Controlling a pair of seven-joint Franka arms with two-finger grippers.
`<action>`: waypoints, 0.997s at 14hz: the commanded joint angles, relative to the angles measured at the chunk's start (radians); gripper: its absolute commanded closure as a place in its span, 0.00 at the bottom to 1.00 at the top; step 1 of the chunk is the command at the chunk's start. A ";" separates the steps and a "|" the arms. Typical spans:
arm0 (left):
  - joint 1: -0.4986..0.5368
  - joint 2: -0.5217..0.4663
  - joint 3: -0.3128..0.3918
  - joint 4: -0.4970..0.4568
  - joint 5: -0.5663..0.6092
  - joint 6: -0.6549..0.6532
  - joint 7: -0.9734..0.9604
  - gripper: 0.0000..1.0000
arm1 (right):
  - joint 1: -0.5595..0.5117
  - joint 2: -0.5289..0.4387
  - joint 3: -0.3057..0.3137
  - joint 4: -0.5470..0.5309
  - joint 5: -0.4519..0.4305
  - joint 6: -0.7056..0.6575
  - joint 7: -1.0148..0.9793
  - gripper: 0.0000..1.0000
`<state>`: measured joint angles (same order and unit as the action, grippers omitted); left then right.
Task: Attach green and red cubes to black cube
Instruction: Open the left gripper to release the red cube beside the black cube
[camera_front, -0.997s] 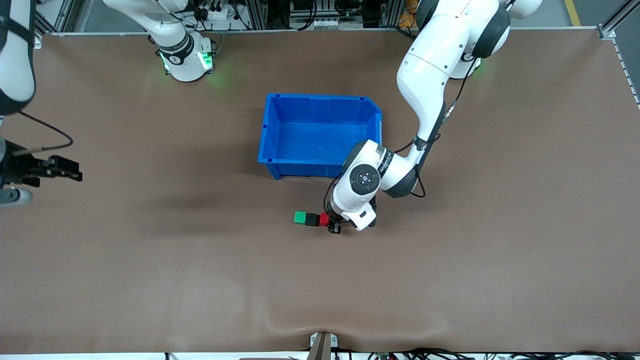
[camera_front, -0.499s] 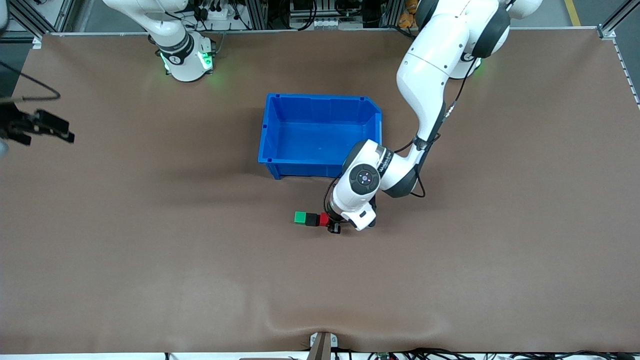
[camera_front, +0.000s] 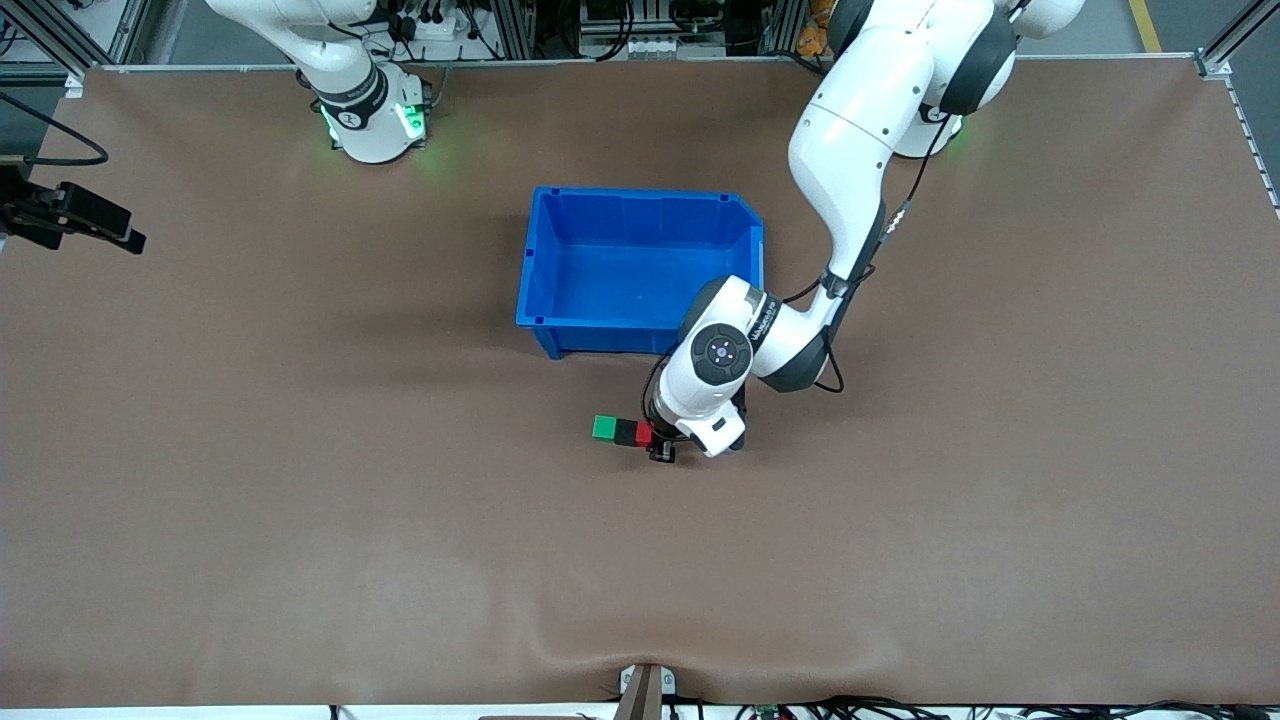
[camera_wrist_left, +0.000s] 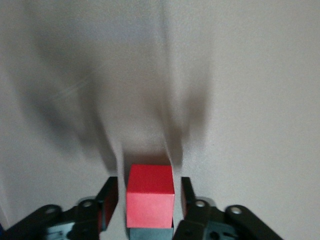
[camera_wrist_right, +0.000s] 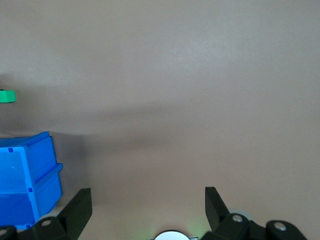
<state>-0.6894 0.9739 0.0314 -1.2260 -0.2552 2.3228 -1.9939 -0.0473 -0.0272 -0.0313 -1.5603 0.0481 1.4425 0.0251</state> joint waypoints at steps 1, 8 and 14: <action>-0.006 -0.001 0.012 0.016 0.010 -0.008 0.007 0.00 | 0.001 -0.007 0.007 0.003 0.001 0.027 0.021 0.00; 0.054 -0.142 0.025 0.008 0.142 -0.127 0.090 0.00 | -0.006 0.029 0.002 0.014 -0.001 0.095 0.039 0.00; 0.192 -0.311 0.027 -0.006 0.143 -0.368 0.515 0.00 | 0.004 0.032 0.005 0.048 -0.014 0.088 0.108 0.00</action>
<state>-0.5219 0.7247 0.0633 -1.1906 -0.1308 2.0069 -1.5698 -0.0475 -0.0054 -0.0324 -1.5329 0.0385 1.5389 0.1097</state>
